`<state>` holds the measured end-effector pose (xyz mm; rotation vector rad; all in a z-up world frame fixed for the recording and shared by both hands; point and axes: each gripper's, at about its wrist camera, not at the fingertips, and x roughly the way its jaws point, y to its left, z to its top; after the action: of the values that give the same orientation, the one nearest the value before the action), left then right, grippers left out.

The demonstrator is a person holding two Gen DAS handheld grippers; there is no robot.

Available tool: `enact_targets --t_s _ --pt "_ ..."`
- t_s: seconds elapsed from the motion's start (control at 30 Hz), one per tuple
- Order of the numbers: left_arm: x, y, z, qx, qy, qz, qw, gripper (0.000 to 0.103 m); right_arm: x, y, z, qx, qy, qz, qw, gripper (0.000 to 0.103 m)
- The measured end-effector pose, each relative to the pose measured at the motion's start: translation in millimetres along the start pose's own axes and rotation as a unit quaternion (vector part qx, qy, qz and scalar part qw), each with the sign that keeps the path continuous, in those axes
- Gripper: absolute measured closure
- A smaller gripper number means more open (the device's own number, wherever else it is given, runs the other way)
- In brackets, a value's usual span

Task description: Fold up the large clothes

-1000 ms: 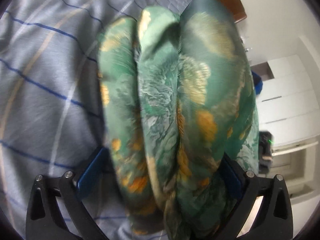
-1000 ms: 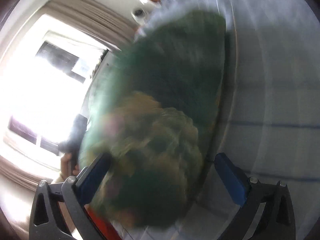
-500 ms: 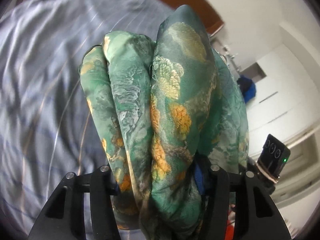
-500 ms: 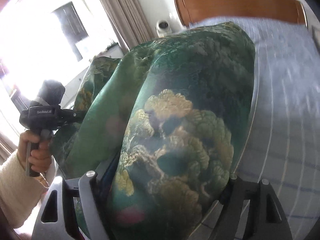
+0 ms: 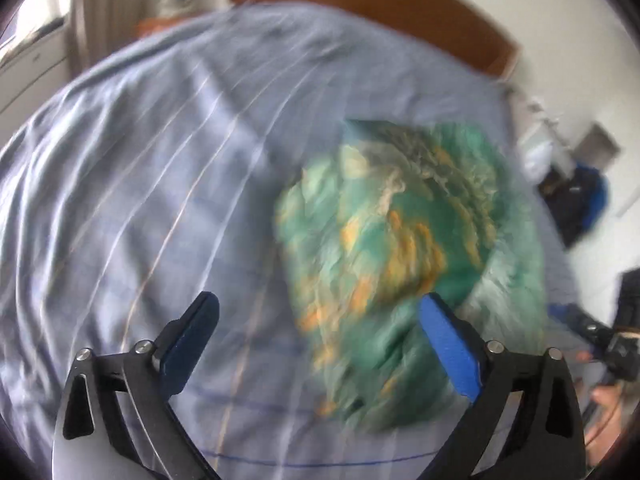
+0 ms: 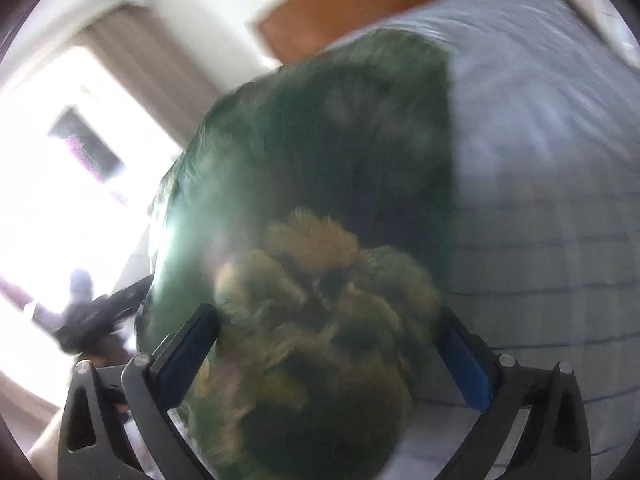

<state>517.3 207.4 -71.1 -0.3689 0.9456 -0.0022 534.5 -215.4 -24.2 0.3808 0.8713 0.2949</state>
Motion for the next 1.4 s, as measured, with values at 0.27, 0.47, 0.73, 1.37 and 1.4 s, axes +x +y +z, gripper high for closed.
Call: enact_targets --t_s 0.27,0.47,0.73,1.37,1.4 --pt "-100.1 -40.4 -65.4 0.106 -0.095 0.043 0.9889 0.002 -76.1 25.0 -59.2 -0.126 -0.086 -0.105 0.983 0.000" --pt "-188.4 -104.5 -114.8 0.168 -0.194 0.139 0.9564 0.000 -174.5 60.0 -81.7 -0.189 -0.207 -0.136 0.950 0.000" --pt "-238.1 -136.8 -191.9 0.149 -0.224 0.163 0.9492 0.000 -229.7 92.2 -129.3 -0.180 -0.202 -0.110 0.956 0.000" --pt "-295.2 -145.3 -287.8 0.128 -0.147 0.139 0.9710 0.000 -260.5 136.5 -247.5 -0.136 -0.090 -0.184 0.969 0.000" --pt "-297.5 -144.8 -292.0 0.127 -0.140 0.139 0.9720 0.000 -262.5 139.0 -251.8 -0.138 -0.087 -0.186 0.969 0.000"
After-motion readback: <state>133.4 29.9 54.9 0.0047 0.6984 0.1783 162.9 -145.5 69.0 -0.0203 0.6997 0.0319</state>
